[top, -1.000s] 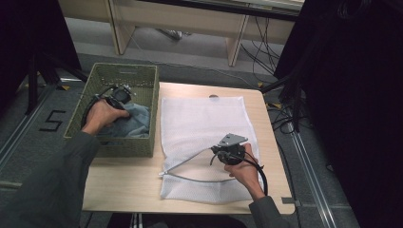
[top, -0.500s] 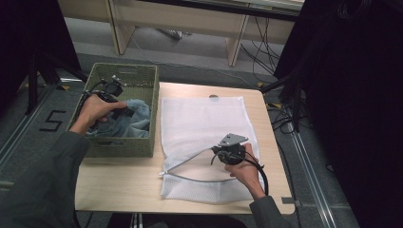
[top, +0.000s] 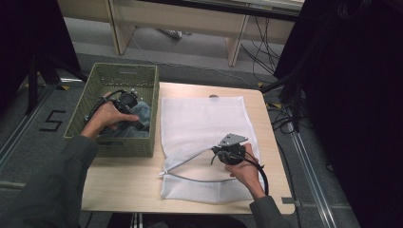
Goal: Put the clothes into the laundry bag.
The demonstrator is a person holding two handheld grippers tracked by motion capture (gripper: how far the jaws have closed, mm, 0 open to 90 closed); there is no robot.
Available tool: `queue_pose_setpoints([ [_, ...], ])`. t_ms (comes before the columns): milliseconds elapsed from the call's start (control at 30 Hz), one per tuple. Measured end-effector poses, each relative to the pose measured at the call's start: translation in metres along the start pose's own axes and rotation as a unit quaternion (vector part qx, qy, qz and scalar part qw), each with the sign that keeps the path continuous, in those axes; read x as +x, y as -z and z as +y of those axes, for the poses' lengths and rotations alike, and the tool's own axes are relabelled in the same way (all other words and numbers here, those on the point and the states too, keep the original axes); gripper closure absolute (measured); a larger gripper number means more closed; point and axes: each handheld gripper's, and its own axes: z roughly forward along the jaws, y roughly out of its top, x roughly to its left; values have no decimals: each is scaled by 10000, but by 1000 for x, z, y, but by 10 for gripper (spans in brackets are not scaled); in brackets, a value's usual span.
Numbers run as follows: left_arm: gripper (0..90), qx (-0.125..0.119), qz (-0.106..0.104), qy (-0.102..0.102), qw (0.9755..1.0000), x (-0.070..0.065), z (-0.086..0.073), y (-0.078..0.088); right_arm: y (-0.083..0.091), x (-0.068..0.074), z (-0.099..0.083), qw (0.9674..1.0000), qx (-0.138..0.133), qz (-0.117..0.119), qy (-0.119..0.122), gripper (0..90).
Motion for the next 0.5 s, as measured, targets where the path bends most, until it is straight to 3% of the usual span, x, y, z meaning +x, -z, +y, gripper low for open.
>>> queue_pose_setpoints([
  [33, 30, 289, 245, -167, 9991, 2, -1, -10, 0, 0, 0, 10000, -12, -4, 1, 893],
  [100, 0, 380, 303, 29, 9988, 7, -5, -22, 0, 1, 0, 10000, -45, -25, 4, 894],
  [167, 0, 442, 233, 261, 9984, 13, -13, -35, 0, 1, 0, 10000, -48, -17, -17, 893],
  [200, 0, 442, 233, 261, 9984, 13, -13, -35, 0, 1, 0, 10000, -55, -23, -15, 893],
  [267, 3, 474, 31, 591, 9971, 21, -24, -47, 0, 1, 0, 10000, -47, -4, -6, 892],
  [300, 56, 418, 87, 476, 9979, 25, -26, -47, 0, 1, 0, 10000, -46, -6, -5, 892],
  [333, 122, 375, 101, 637, 9972, 25, -26, -43, 0, 1, 0, 10000, -52, -9, -1, 892],
  [367, 212, 375, 101, 637, 9972, 25, -26, -43, 0, 1, 0, 10000, -52, -9, -1, 892],
  [400, 271, 343, 79, 479, 9982, 27, -26, -38, -1, 1, 0, 10000, -48, -32, 11, 893],
  [500, 439, 207, 55, 489, 9986, 27, -27, -34, -2, 3, -1, 10000, -33, -10, -35, 894],
])
